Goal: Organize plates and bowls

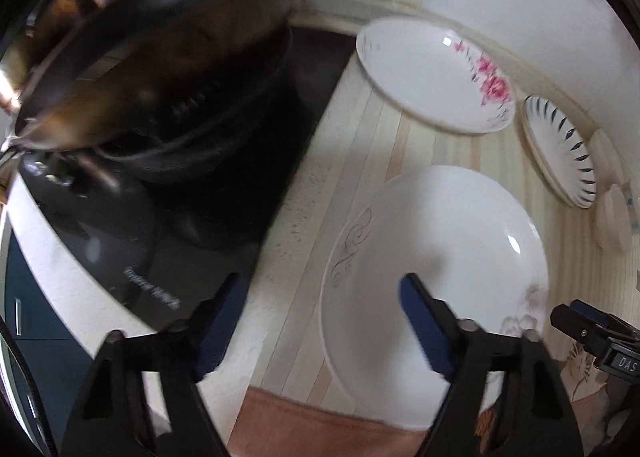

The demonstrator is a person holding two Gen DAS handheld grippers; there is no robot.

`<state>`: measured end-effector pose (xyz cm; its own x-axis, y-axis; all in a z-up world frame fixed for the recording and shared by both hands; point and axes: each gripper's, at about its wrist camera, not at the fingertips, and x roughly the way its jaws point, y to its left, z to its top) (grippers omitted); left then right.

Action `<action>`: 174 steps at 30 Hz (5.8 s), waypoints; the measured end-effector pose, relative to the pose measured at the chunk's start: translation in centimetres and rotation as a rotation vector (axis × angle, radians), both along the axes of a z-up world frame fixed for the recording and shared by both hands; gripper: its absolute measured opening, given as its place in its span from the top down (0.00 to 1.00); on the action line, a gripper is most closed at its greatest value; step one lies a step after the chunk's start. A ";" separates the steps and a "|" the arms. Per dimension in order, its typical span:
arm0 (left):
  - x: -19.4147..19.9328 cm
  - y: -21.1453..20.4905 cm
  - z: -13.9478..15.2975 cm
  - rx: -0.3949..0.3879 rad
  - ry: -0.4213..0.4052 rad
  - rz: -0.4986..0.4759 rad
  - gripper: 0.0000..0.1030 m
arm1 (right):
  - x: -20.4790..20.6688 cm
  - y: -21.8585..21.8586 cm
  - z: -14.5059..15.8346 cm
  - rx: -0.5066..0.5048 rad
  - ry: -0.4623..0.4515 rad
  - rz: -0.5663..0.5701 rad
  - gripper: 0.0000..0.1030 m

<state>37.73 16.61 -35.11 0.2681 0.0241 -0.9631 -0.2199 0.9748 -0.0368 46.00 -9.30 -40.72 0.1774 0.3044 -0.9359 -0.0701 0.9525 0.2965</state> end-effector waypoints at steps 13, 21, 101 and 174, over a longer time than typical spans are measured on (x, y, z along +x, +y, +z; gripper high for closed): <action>1.1 -1.2 -2.8 -0.046 0.110 -0.040 0.66 | 4.6 4.2 -3.7 0.103 0.087 0.143 0.87; 0.7 -3.3 -1.0 -0.041 0.088 -0.061 0.66 | 4.5 3.3 -3.5 0.111 0.104 0.138 0.86; 3.3 -13.4 6.6 -0.102 -0.079 -0.218 0.61 | -3.4 -19.5 3.0 0.189 0.095 -0.287 0.73; 7.3 -10.6 8.7 -0.067 -0.193 -0.182 0.61 | 10.5 -8.4 8.9 0.240 -0.197 -0.010 0.86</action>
<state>44.99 5.97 -26.43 0.4409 -0.1030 -0.8916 -0.0240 0.9917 -0.1265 56.55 -17.74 -31.79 0.3523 0.5098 -0.7848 -0.1390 0.8578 0.4948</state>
